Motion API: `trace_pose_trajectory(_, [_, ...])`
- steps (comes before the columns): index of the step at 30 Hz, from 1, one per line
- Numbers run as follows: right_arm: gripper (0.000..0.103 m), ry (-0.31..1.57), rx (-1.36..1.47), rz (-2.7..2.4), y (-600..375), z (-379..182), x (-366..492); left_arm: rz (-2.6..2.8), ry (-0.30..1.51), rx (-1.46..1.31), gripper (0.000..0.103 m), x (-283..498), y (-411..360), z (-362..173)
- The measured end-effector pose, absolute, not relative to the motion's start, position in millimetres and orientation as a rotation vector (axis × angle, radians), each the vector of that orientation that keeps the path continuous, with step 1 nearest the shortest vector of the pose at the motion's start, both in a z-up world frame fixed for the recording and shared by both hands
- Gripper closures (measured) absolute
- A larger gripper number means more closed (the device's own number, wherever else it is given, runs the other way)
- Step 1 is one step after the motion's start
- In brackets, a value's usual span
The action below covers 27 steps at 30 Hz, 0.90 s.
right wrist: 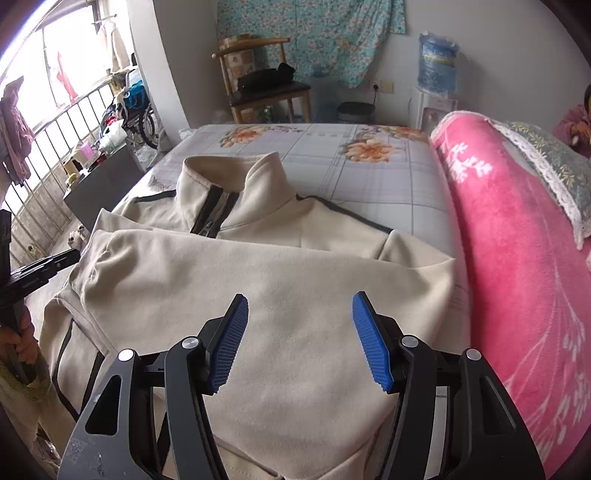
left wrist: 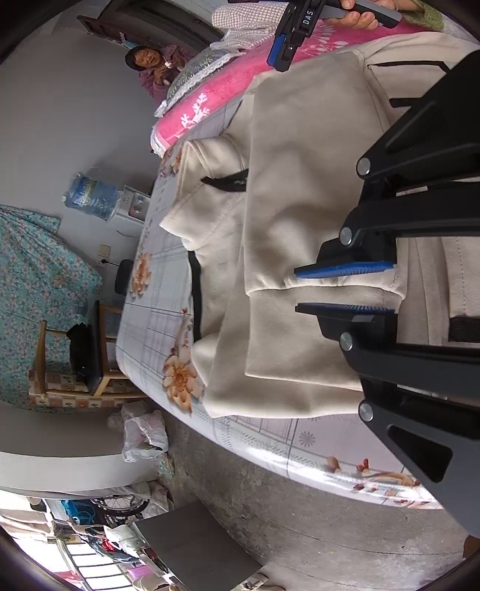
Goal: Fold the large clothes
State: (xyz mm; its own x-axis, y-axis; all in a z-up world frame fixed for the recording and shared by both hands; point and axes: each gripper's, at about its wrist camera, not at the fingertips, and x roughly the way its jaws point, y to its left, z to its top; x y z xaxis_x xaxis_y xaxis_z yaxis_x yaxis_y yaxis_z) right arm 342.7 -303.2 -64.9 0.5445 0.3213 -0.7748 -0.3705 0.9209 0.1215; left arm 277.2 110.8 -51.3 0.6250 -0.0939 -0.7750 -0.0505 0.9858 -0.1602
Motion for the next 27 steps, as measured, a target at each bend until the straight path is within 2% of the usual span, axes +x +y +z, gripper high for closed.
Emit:
trace_pose_trajectory(2, [0.05, 0.966, -0.106, 0.349, -305.9, -85.8, 354.9, 0.015, 0.966, -0.19, 0.089, 286.6, 117.6, -76.6])
trace_pose_trajectory(4, [0.054, 1.005, -0.141, 0.272, -320.3, -99.5, 358.4, -0.008, 0.931, -0.237, 0.089, 280.5, 129.1, -78.3])
trace_pose_trajectory(8, [0.061, 1.004, -0.092, 0.209, -344.1, -83.6, 349.9, -0.009, 0.938, -0.224, 0.089, 272.7, 138.0, -71.7])
trace_pose_trajectory(15, [0.05, 0.935, -0.112, 0.363, -318.2, -45.4, 278.7, -0.092, 0.953, -0.204, 0.088, 233.1, 134.3, -53.7])
trace_pose_trajectory(19, [0.046, 0.994, -0.219, 0.365, -299.8, -75.5, 258.7, -0.057, 1.032, -0.143, 0.084, 223.2, 127.9, -80.2])
trace_pose_trajectory(22, [0.047, 1.062, -0.236, 0.262, -309.5, -96.7, 256.6, -0.033, 1.018, -0.159, 0.084, 215.7, 133.8, -76.7])
trace_pose_trajectory(25, [0.046, 1.025, -0.151, 0.272, -320.2, -72.8, 233.7, -0.019, 0.981, -0.145, 0.083, 198.0, 135.0, -57.1])
trace_pose_trajectory(27, [0.038, 0.99, -0.1, 0.299, -324.4, -57.8, 211.6, -0.014, 0.967, -0.115, 0.078, 181.9, 133.8, -46.7])
